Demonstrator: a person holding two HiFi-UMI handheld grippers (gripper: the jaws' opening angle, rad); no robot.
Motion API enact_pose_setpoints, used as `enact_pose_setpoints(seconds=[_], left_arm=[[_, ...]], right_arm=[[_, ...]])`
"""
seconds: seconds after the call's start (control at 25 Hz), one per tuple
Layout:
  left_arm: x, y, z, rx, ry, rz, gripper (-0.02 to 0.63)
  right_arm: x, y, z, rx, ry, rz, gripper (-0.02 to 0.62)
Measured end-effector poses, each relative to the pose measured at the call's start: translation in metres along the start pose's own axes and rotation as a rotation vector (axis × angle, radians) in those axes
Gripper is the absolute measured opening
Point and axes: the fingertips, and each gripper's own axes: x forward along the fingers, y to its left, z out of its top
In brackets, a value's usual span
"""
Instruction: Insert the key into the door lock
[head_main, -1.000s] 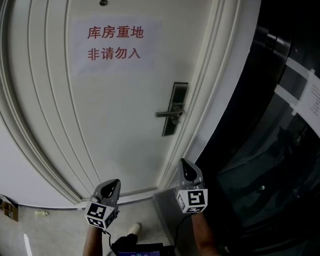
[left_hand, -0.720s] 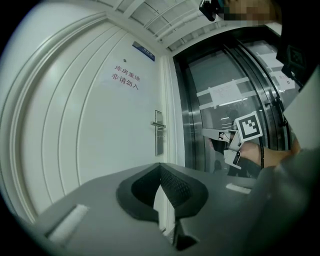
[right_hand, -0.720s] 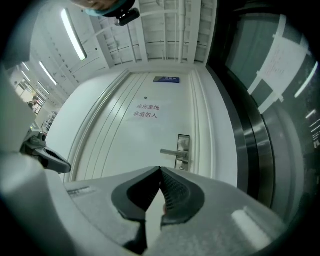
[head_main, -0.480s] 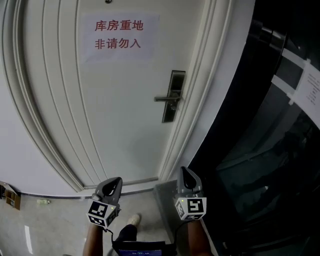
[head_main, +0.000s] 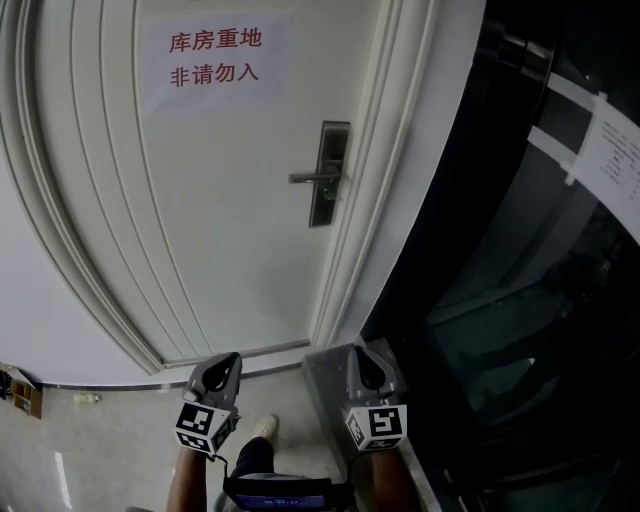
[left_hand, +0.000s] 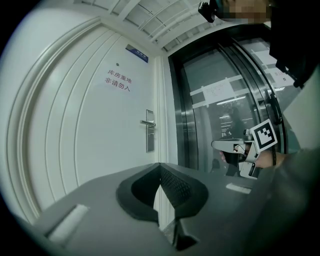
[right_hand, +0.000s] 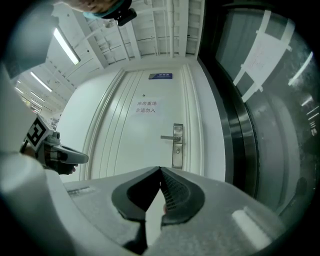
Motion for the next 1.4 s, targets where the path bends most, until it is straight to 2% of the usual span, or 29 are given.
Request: enact_pose_setpoints(seconds=[0.48,0.72,1.4], left_arm=[[-0.007,-0.018,-0.014,0.008,0.003,-0.002,0.002],[-0.019,-0.013,-0.017,0.006,-0.009,0.006,0.002],[-0.038,-0.005,-0.037,0.027,0.027,0.023,0.002]], right_arm=[[-0.032,0.006,-0.031,0.017,0.045,0.009,0.002],[-0.043,0.012,-0.041,0.042,0.056,0.001,0.002],[-0.056,0.031,-0.062,0.068,0.092,-0.011,0.002]])
